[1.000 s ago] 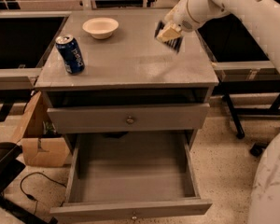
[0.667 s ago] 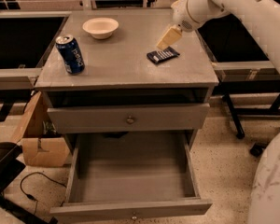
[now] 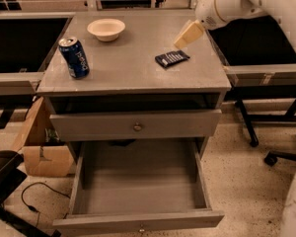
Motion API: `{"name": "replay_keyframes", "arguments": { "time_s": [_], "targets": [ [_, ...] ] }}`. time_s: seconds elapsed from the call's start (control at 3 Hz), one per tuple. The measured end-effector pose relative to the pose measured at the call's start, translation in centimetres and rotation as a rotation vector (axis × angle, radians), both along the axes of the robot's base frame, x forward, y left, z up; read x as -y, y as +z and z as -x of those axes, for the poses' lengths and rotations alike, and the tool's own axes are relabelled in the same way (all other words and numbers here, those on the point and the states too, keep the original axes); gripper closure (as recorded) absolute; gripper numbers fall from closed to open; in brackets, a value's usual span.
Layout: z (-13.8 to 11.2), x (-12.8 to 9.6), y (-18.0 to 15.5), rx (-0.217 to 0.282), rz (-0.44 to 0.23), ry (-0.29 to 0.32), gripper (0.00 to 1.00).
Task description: Pick rxbar blueberry from middle drawer and place on counter
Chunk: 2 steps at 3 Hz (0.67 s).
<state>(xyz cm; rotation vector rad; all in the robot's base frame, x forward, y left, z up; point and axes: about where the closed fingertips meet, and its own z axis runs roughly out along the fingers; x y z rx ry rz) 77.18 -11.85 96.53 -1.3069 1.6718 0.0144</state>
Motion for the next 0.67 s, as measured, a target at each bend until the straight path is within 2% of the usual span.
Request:
{"name": "replay_keyframes", "arguments": {
  "time_s": [0.33,0.67],
  "targets": [
    [4.4,3.4,5.6,0.112,-0.083,0.029,0.0],
    [11.3,9.3,12.6,0.246,-0.056,-0.095,0.0]
  ]
}}
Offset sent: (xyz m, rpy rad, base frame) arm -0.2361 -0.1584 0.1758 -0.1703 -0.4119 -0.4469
